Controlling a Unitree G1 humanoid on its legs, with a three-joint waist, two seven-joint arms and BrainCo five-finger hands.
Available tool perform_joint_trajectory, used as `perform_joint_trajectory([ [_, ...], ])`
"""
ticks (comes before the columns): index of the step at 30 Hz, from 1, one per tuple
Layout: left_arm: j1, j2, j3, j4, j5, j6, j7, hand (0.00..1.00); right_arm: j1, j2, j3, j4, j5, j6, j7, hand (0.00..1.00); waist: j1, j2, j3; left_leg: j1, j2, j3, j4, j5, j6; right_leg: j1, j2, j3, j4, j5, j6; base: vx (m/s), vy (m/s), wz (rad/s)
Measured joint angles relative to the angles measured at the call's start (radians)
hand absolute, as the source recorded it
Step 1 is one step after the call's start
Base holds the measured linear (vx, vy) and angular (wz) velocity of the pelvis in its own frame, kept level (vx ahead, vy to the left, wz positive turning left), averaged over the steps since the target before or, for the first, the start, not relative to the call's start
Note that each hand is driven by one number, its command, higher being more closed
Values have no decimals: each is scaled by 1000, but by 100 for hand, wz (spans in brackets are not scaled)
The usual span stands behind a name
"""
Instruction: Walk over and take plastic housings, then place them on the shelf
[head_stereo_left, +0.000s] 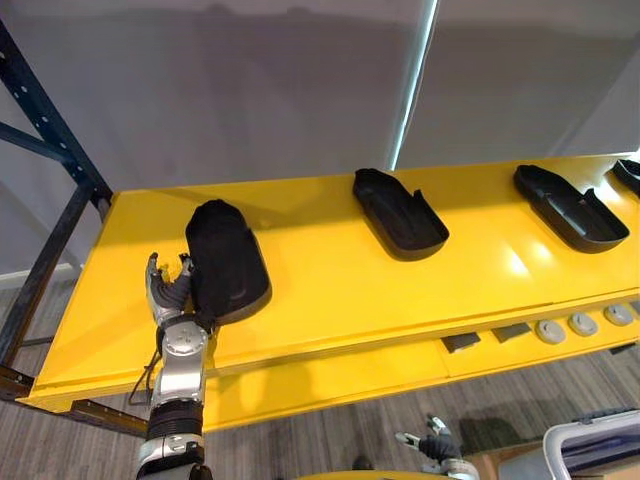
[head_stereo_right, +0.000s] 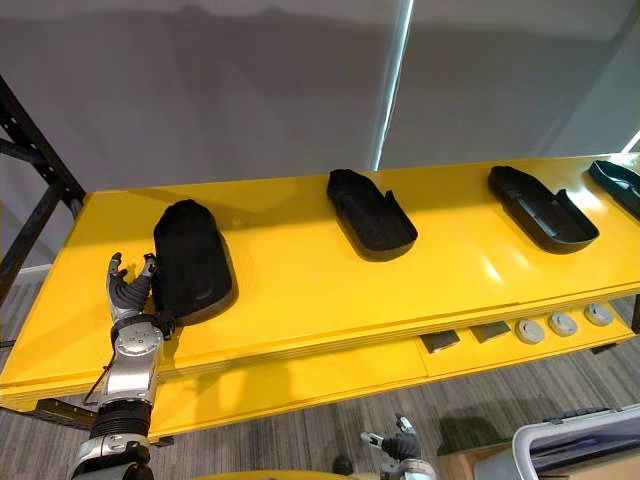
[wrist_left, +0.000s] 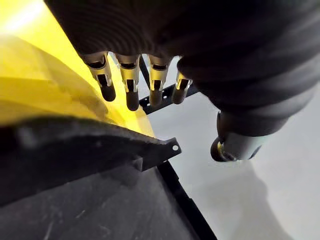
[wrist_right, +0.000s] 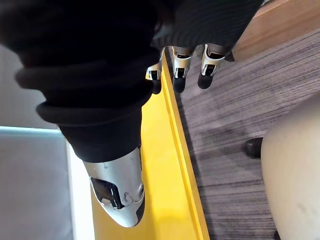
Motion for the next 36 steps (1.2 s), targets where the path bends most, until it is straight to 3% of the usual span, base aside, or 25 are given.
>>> perform_joint_trajectory([
  [9,-14,1,-5,-21,34,1,28,0,-5,-1,1,7,0,0,-1,0,0,-2,4,5,-1,-10,-6,0,0,5,-3,-6,0,0,-1,-32,-9,2],
  [15,69,-23,-100,-385,189,-26,47,0,-6,-1,2,16,3,-20,-2,0,14,-7,19,-1,-3,-22,0,0,0,7,-11,-13,1,-1,1,4,0,5],
  [19,189,-95,-192,-573,260,-60,39,0,-7,-1,2,20,3,-35,-4,0,16,-5,22,-1,7,-26,0,-1,1,11,-10,-16,2,-1,1,14,-13,3],
  [20,226,-113,-231,-612,271,-72,36,100,-7,-1,3,20,3,-36,-5,0,18,-4,22,0,9,-29,0,-2,1,14,-10,-18,2,-2,2,-6,-19,5],
  [26,387,-157,-353,-760,296,-154,-22,100,-2,1,5,7,3,-39,-6,0,27,13,33,18,10,-32,-6,-19,7,24,-11,-24,40,-44,26,-24,-2,4],
  [29,450,-166,-376,-784,295,-188,-71,100,11,1,4,1,3,-39,-7,0,45,12,33,17,10,-33,-6,-19,8,24,-13,-33,47,-49,29,12,-4,6],
  [36,508,-193,-400,-718,283,-194,-153,100,24,2,8,-5,3,-38,-6,0,70,3,27,17,5,-29,1,-24,10,26,-23,-45,52,-48,28,22,4,5],
])
